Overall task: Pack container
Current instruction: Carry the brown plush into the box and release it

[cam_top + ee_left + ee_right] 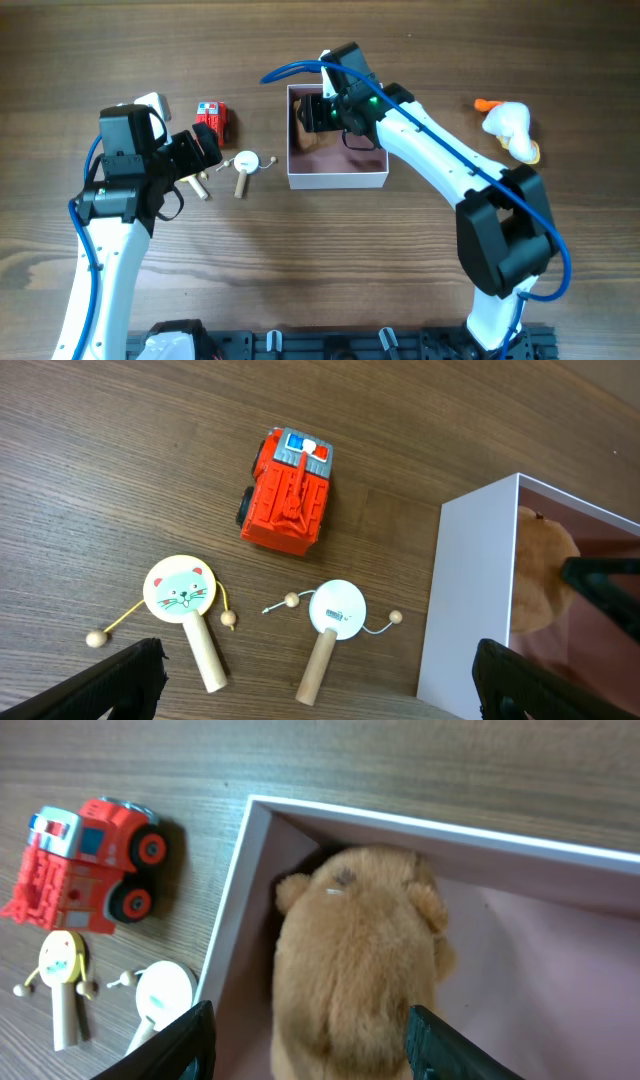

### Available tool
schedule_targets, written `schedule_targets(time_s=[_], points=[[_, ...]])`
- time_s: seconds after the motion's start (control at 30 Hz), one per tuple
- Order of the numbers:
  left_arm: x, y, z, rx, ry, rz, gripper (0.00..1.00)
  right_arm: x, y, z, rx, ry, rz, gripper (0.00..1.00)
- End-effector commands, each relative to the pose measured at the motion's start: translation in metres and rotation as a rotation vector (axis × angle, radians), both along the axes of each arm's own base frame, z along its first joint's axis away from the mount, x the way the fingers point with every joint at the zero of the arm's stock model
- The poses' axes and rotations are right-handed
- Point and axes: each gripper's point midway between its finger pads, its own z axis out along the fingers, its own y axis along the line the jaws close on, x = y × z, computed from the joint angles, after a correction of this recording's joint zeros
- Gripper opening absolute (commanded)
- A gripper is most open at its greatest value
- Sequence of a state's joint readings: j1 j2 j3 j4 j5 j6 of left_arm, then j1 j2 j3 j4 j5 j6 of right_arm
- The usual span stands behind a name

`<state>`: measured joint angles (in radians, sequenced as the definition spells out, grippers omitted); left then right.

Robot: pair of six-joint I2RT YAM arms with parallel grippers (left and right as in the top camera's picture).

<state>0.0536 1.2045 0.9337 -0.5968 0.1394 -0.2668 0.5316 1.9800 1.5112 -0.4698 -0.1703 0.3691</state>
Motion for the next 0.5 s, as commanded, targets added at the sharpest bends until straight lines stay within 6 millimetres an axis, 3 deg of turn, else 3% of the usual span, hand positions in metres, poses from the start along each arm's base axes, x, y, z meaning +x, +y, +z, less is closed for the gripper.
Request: schedule_targets(time_s=[0.0,0.07,0.17,0.33,0.4,0.47], points=[[0.004,0.003,0.008,0.017,-0.022,-0.008,1.00,0.005,-0.007,0.037,-0.007,-0.096,0.000,0.60],[0.004,0.003,0.008,0.017,-0.022,-0.008,1.00,0.006,-0.018,0.049,-0.046,-0.132,-0.028,0.59],[0.004,0.003,0.008,0.017,-0.022,-0.008,1.00,0.009,-0.057,0.088,-0.124,-0.220,-0.139,0.60],[0.004,0.003,0.008,0.017,-0.022,-0.008,1.00,0.002,-0.165,0.164,-0.227,-0.341,-0.400,0.90],[0.004,0.003,0.008,0.017,-0.022,-0.008,1.00,-0.001,-0.209,0.173,-0.266,-0.336,-0.462,0.94],[0.004,0.003,0.008,0.017,-0.022,-0.008,1.00,-0.003,-0.249,0.170,-0.304,-0.301,-0.535,0.98]])
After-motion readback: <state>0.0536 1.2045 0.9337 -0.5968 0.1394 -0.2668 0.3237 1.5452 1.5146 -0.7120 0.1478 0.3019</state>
